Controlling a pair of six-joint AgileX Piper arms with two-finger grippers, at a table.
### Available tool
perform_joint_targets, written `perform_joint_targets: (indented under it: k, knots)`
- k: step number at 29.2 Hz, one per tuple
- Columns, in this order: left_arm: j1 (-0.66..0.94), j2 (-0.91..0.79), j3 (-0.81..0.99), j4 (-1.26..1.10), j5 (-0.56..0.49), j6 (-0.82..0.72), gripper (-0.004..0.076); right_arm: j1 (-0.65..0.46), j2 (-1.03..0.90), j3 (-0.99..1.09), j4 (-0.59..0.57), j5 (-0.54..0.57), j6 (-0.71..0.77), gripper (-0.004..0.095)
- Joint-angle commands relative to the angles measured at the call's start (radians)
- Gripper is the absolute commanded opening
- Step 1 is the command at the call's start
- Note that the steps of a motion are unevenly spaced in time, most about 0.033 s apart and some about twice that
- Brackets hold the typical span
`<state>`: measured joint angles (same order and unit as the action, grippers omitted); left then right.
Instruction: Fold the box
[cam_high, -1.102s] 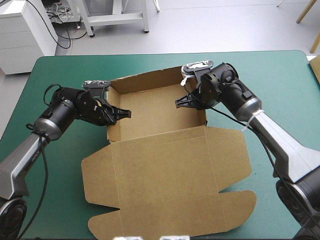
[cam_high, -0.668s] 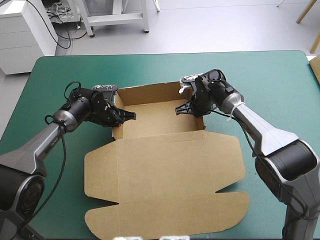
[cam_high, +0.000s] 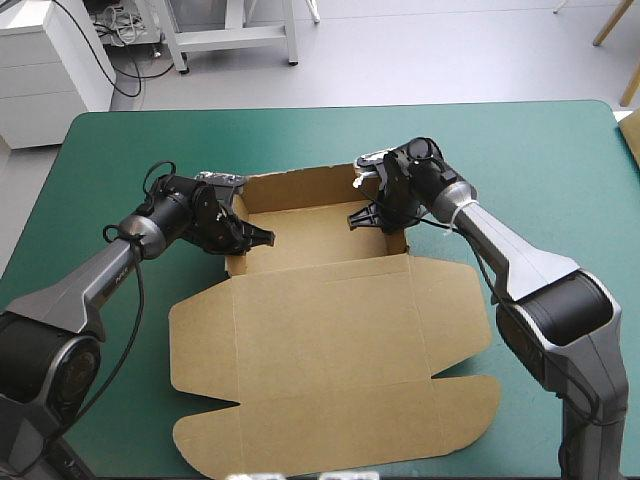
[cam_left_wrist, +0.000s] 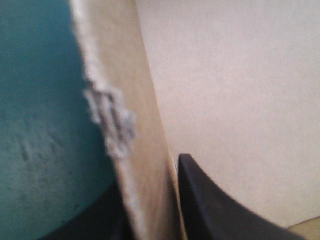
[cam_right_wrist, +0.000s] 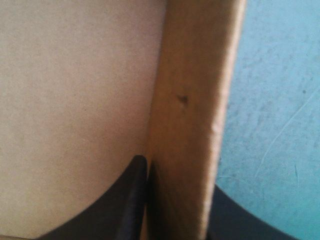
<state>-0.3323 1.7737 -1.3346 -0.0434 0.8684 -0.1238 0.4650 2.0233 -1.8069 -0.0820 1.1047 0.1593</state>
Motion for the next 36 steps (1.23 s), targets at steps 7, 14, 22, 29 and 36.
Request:
perform_joint_targets:
  k: [7, 14, 22, 29, 36]
  knots:
    - [0.002, -0.087, -0.024, 0.043, 0.030, 0.028, 0.0394, 0.003, -0.071, -0.193, -0.014, 0.065, -0.016, 0.0402]
    - [0.002, -0.140, -0.106, 0.038, 0.123, 0.028, 0.0393, 0.003, -0.134, -0.198, -0.009, 0.065, -0.016, 0.0403]
    - [0.002, -0.175, -0.265, 0.038, 0.369, 0.028, 0.0393, 0.003, -0.227, -0.198, -0.007, 0.065, -0.018, 0.0402]
    - [0.002, -0.256, -0.412, -0.028, 0.406, 0.026, 0.0391, 0.003, -0.289, -0.198, -0.007, 0.065, -0.020, 0.0402]
    - [0.002, -0.421, -0.454, -0.028, 0.406, 0.047, 0.0364, 0.003, -0.294, -0.198, 0.014, 0.065, -0.035, 0.0402]
